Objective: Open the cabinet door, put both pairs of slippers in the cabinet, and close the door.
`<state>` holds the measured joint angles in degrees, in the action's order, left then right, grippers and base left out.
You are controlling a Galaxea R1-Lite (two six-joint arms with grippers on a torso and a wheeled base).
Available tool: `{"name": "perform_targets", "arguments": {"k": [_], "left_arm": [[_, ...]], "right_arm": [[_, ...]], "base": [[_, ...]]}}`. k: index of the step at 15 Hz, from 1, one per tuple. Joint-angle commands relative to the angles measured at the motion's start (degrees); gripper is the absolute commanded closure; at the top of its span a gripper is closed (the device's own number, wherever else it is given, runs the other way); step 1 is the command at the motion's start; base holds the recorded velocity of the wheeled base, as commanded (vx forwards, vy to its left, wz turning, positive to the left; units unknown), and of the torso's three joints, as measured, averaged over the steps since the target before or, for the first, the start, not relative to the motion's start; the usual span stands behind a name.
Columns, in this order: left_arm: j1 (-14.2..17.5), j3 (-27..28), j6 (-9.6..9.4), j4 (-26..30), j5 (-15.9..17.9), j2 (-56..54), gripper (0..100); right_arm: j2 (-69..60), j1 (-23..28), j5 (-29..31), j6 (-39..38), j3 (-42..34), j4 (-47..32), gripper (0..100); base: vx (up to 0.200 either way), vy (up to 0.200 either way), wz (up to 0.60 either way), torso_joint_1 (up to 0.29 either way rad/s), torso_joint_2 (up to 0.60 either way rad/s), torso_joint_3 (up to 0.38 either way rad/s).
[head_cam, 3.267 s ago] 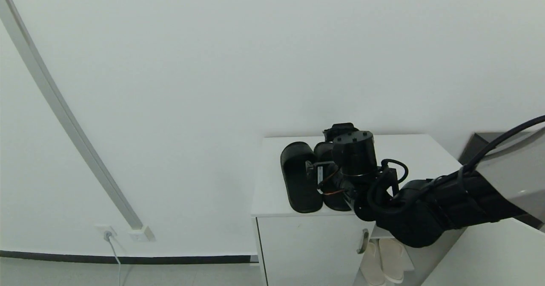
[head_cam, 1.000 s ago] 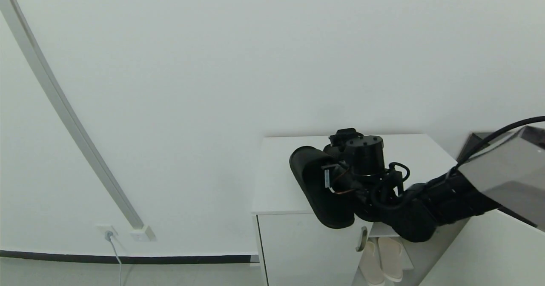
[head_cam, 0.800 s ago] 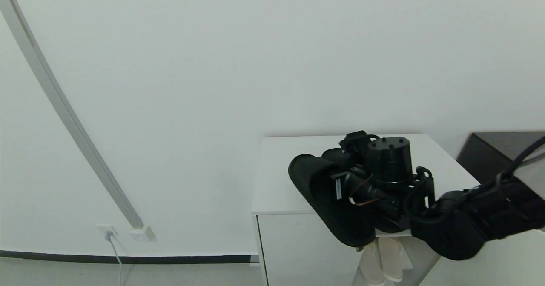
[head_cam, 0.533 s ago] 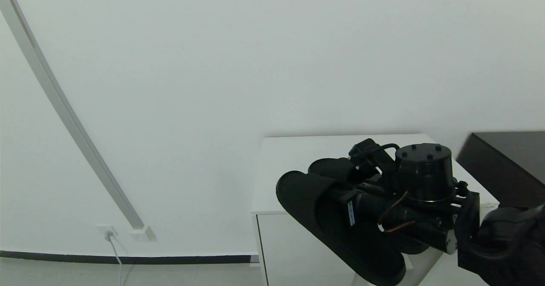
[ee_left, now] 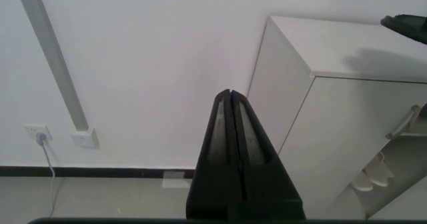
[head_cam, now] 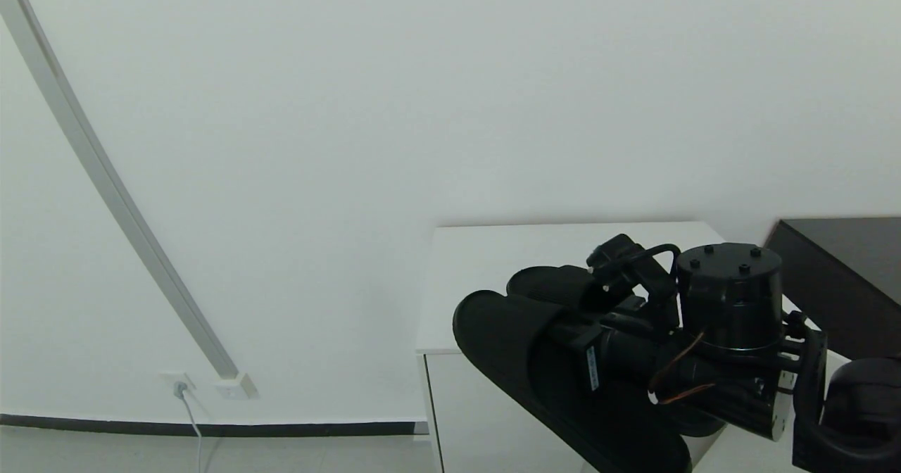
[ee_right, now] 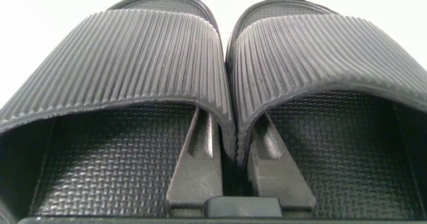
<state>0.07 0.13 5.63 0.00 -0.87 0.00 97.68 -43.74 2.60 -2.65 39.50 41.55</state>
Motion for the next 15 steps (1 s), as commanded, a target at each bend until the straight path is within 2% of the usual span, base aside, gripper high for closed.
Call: {"name": "perform_targets", "arguments": {"k": [1,11,15], "left_arm": [[0.0,0.0,0.08,0.0,0.0,0.0,100],[0.0,0.0,-0.09,0.0,0.0,0.0,100],[0.0,0.0,-0.09,0.0,0.0,0.0,100]], "right_arm": [[0.1,-0.4,0.0,0.0,-0.3,0.0,100],[0.9,-1.4,0.5,0.1,-2.0,0.3,100],[1.0,-1.4,0.5,0.0,-2.0,0.6,100]], "base": [[-0.200,0.000,0.00,0.002,0.00,0.007],[-0.200,0.000,0.00,0.001,0.00,0.002],[0.000,0.000,0.00,0.000,0.00,0.000]]}}
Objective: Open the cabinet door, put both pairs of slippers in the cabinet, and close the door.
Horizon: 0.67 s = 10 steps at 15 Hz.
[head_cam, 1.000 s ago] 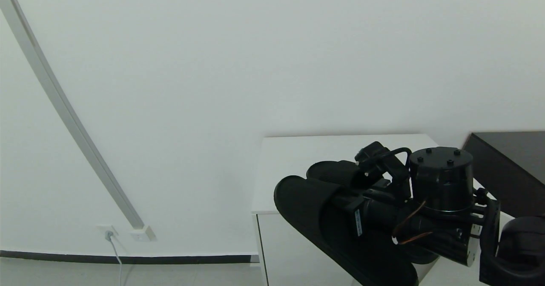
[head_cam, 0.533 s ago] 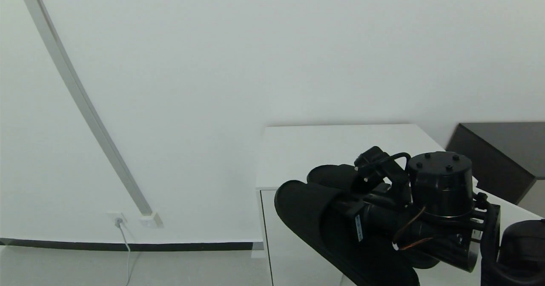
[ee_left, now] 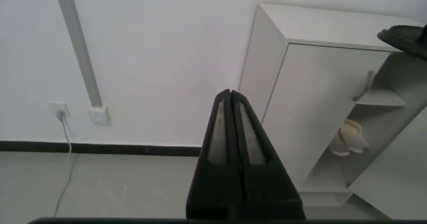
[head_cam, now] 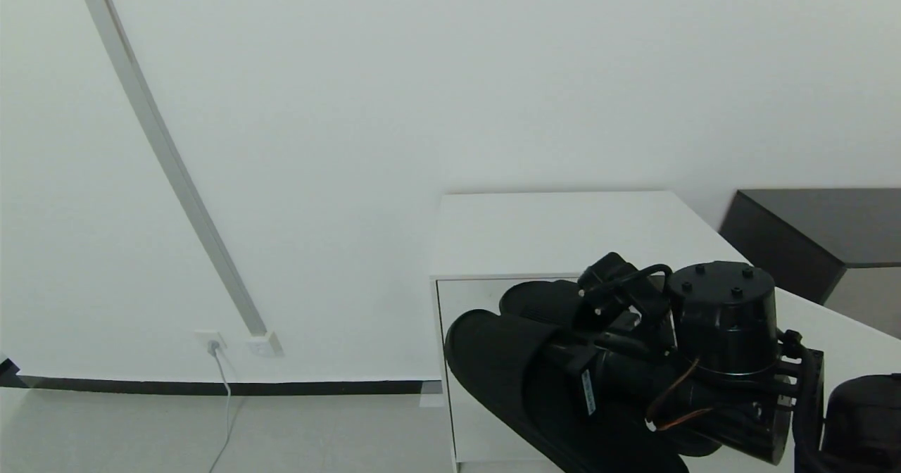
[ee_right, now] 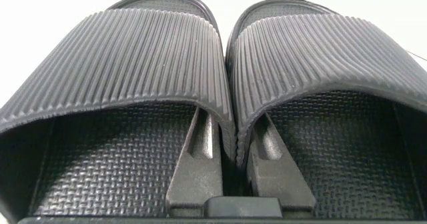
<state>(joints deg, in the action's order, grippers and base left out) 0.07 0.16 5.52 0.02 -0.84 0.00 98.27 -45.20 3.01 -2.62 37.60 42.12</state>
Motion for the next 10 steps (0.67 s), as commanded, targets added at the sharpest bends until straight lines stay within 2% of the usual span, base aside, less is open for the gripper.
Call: {"name": "perform_targets", "arguments": {"k": [1,10], "left_arm": [[0.0,0.0,0.01,0.0,0.1,0.0,100],[0.0,-0.1,-0.07,0.0,0.1,0.1,100]], "right_arm": [[0.4,0.0,0.1,0.0,0.0,0.0,100],[0.3,-0.4,0.1,0.1,0.0,0.0,100]], "base": [[0.000,0.000,0.00,0.000,0.00,0.000],[0.000,0.000,0.00,0.000,0.00,0.000]]}}
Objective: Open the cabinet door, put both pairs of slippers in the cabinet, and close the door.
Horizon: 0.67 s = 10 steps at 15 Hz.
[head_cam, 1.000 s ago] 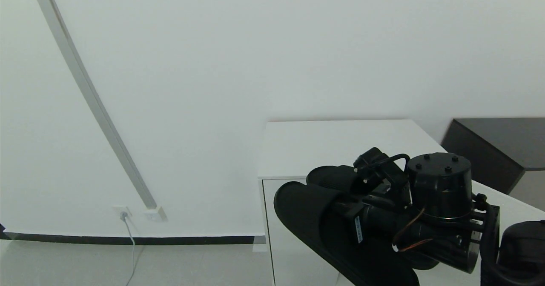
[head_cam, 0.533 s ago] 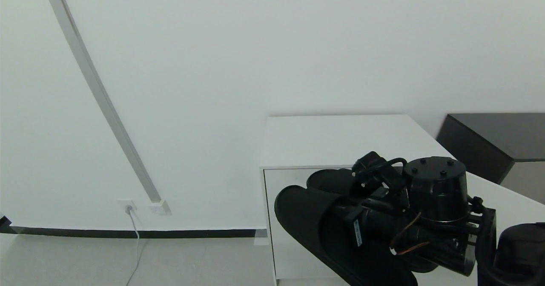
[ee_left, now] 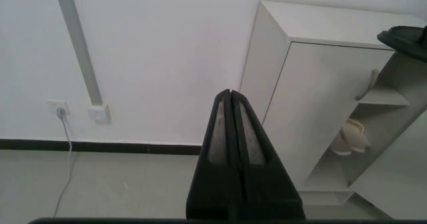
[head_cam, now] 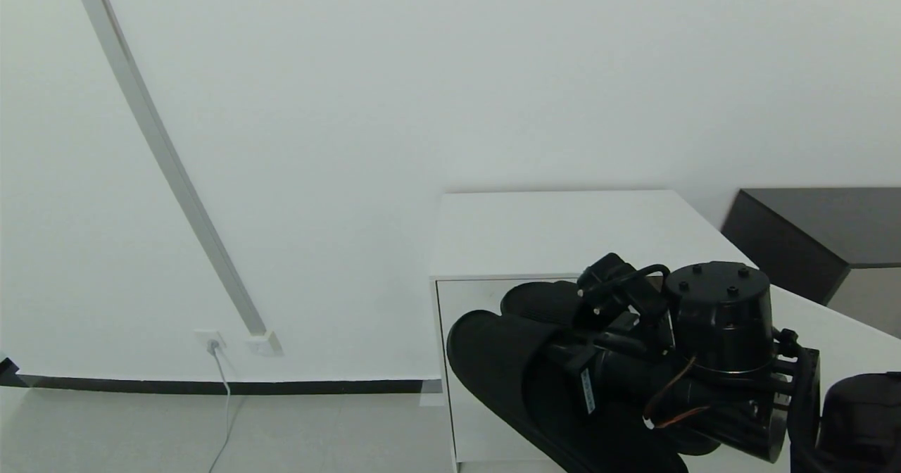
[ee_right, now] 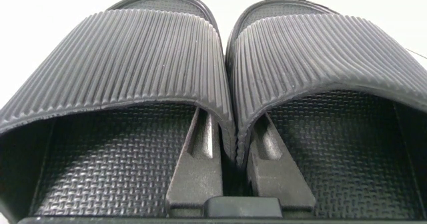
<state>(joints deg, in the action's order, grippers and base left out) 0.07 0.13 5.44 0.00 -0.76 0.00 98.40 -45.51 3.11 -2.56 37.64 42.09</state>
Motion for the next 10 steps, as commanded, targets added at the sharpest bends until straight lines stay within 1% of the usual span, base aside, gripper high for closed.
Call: {"name": "perform_targets", "arguments": {"k": [1,10], "left_arm": [[0.0,0.0,0.01,0.0,0.0,0.1,100],[0.0,0.0,0.01,0.0,0.0,0.0,100]], "right_arm": [[0.1,-0.1,0.1,0.0,0.0,0.0,100],[0.1,-0.2,0.1,0.0,0.1,0.0,100]], "base": [[0.000,-0.200,0.00,0.002,0.00,-0.002],[0.000,-0.200,0.00,0.002,0.00,0.002]]}}
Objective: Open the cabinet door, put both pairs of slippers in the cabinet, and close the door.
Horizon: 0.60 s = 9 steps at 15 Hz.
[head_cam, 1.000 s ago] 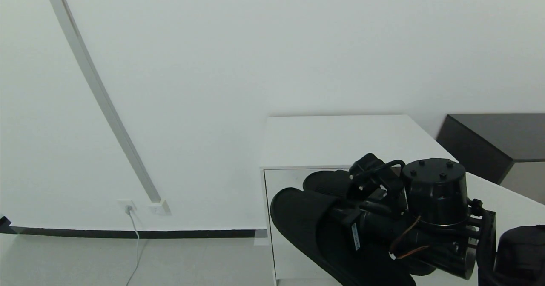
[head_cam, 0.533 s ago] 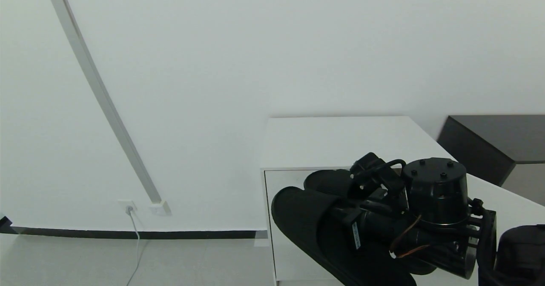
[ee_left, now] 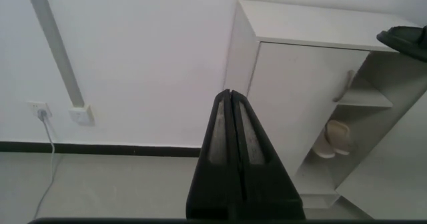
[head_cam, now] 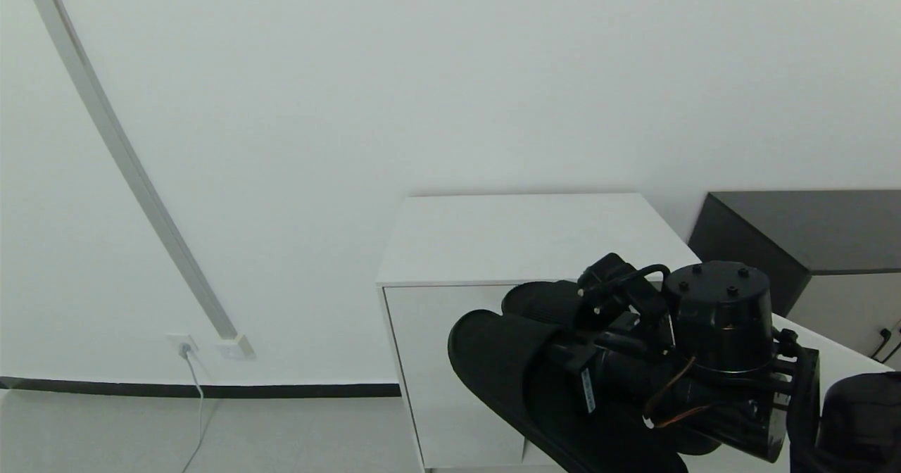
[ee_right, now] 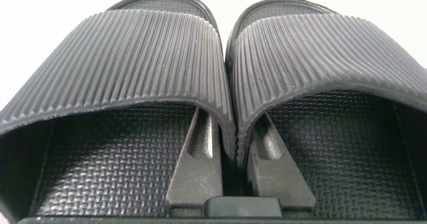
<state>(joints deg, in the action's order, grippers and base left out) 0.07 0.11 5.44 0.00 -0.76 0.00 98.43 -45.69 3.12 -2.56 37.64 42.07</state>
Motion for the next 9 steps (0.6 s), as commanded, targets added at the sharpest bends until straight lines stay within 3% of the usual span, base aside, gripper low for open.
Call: {"name": "perform_targets", "arguments": {"k": [1,9], "left_arm": [[0.0,0.0,0.01,0.0,0.0,0.0,100],[0.0,0.1,-0.08,0.0,0.1,0.0,100]], "right_arm": [[0.1,0.0,0.0,0.0,0.1,0.0,100],[-0.8,-0.2,0.0,0.0,-0.4,0.0,100]], "base": [[0.000,-0.200,0.00,0.002,0.00,0.007],[0.000,-0.200,0.00,0.001,0.00,0.002]]}}
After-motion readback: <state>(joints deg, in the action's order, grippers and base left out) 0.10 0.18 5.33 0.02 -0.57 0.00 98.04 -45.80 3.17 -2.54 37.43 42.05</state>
